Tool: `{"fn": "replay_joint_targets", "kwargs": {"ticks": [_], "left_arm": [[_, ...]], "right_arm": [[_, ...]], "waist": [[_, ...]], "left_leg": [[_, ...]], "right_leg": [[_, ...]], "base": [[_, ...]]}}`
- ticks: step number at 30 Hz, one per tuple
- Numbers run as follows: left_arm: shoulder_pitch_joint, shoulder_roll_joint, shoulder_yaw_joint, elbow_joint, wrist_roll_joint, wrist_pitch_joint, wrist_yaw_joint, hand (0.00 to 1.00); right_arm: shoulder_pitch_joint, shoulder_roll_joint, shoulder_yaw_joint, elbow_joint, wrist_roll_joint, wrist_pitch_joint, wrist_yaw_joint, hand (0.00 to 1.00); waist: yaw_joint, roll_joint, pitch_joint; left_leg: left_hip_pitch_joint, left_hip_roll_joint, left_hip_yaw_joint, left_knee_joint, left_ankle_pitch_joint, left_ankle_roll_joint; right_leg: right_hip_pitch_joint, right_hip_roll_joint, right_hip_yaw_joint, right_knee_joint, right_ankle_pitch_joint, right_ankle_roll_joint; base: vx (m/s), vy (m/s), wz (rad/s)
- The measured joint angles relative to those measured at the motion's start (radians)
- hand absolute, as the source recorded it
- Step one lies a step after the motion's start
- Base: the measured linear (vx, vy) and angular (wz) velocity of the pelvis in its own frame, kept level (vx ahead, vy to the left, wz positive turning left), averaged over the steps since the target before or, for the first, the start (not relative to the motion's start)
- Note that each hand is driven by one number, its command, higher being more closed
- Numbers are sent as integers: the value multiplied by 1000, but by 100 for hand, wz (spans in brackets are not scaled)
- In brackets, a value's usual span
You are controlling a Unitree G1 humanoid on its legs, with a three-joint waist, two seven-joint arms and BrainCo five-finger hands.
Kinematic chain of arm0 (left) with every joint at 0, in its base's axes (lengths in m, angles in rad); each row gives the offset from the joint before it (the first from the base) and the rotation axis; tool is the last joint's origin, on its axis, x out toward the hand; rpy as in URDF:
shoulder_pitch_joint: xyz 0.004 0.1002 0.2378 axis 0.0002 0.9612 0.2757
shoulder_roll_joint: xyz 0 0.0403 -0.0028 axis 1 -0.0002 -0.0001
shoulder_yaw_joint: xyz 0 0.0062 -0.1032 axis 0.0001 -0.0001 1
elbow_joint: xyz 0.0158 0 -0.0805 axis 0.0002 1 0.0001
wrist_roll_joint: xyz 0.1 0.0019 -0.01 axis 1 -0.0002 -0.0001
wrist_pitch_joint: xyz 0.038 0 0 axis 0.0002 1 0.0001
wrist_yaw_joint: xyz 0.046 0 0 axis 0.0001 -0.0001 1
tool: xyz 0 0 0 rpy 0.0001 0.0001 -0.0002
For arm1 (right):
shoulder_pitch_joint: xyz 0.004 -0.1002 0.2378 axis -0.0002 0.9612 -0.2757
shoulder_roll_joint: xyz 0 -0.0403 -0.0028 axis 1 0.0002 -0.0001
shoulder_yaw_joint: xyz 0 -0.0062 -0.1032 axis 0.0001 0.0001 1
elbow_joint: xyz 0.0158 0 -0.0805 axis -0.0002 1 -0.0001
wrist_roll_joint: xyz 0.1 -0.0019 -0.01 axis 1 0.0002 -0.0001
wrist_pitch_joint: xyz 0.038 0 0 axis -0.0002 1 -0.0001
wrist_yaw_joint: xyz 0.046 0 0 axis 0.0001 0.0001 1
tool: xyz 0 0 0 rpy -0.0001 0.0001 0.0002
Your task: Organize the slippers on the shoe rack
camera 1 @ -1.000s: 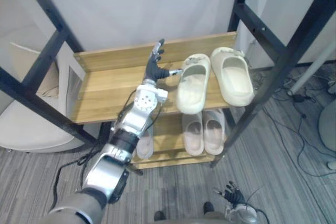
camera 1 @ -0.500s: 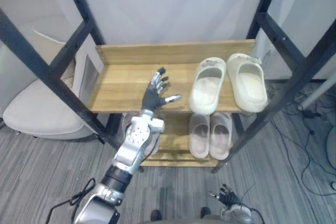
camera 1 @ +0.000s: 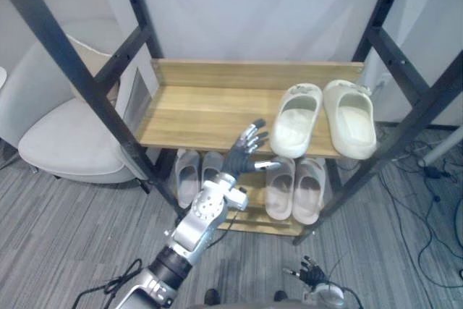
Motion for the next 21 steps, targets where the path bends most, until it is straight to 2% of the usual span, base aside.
{"fn": "replay_joint_targets", "kwargs": {"ticks": [6, 13, 21], "left_arm": [[-61, -9, -26, 80, 0, -1, 9, 0], [-125, -36, -33, 163, 2, 6, 34, 0], [-152, -61, -35, 206, 2, -4, 40, 0]], "right_arm": [[2, 1, 0, 1, 0, 0, -12, 0], [0, 4, -1, 0, 2, 0, -15, 0], [-1, 5, -3, -1, 2, 0, -18, 0]], "waist": [[-2, -11, -7], [-22, -12, -7], [-25, -14, -6]], "left_leg": [[0, 0, 2, -3, 1, 0], [0, 2, 24, -8, 2, -1], [-2, 2, 33, -8, 1, -2]], "right_leg": [[-4, 0, 5, -3, 0, 0], [-16, 0, 23, -4, 0, 0], [-25, 0, 34, -5, 0, 0]], "base": [[-8, -2, -1], [-14, -5, -7], [-21, -5, -5]]}}
